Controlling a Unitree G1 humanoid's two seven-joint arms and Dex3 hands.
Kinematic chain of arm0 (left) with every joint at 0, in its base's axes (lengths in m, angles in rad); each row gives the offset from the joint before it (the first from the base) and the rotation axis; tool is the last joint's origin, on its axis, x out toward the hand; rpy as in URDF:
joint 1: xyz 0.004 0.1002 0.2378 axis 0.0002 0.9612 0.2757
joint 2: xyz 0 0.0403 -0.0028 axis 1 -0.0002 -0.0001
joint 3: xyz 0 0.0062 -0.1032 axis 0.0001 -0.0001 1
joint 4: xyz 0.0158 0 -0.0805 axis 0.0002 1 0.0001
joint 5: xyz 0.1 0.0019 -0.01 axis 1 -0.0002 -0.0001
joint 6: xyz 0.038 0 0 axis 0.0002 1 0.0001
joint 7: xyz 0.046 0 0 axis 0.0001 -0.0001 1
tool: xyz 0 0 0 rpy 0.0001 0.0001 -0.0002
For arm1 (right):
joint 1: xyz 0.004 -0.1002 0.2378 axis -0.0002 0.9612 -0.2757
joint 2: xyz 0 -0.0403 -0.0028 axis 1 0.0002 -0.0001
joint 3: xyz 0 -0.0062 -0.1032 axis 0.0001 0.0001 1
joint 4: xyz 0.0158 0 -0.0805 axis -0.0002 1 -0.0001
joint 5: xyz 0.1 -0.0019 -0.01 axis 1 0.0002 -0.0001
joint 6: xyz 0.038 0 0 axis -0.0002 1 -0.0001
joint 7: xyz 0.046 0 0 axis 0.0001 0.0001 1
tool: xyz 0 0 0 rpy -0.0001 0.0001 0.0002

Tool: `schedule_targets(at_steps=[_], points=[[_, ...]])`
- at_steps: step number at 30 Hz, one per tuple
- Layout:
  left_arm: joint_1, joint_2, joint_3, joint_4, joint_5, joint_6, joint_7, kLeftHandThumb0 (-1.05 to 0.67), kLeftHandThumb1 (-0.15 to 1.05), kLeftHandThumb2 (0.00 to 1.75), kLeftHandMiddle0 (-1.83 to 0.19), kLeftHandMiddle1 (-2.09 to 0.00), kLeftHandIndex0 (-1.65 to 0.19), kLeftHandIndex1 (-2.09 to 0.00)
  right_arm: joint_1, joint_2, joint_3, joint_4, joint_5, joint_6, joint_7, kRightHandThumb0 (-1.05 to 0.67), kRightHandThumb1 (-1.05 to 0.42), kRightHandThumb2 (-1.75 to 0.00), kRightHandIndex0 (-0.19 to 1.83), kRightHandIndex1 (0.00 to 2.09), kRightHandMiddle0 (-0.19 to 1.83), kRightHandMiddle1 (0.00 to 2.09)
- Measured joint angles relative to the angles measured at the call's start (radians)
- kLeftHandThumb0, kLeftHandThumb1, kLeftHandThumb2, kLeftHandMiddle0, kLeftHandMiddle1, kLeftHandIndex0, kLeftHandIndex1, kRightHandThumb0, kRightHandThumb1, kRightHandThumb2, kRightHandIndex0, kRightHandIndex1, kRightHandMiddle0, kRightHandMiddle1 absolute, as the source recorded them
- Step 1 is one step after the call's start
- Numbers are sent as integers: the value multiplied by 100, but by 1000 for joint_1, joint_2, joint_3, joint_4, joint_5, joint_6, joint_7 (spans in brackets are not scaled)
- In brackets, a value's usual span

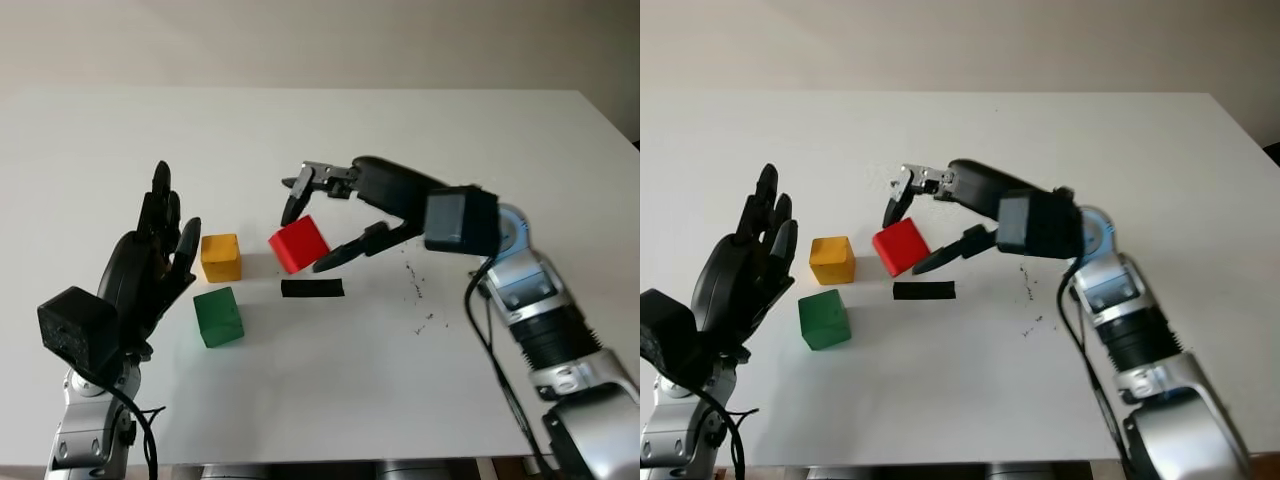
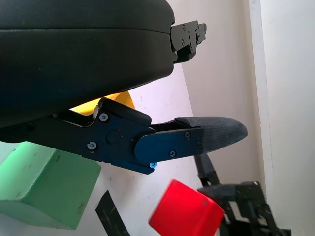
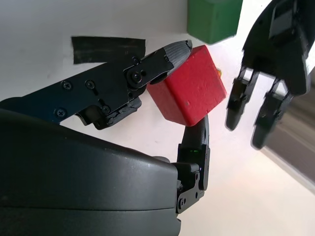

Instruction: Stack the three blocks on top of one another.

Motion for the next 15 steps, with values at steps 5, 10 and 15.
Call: schedule_targets(at_steps=[5, 10, 15], points=[[3, -1, -1, -5, 0, 2, 0, -75, 105, 54, 19, 0, 19, 0, 77, 32, 9, -121, -91, 159, -79, -40, -99, -5, 20, 3, 20, 175], [3, -7, -1, -19, 0, 20, 7, -76, 105, 54, 19, 0, 19, 0, 150, 32, 28, -230, -168, 270, -100, -37, -101, -6, 17, 3, 11, 177], [3, -13, -3, -21, -2, 38, 7, -78, 105, 53, 19, 0, 19, 0, 186, 30, 28, -259, -191, 287, -111, -36, -101, -6, 17, 4, 9, 173]])
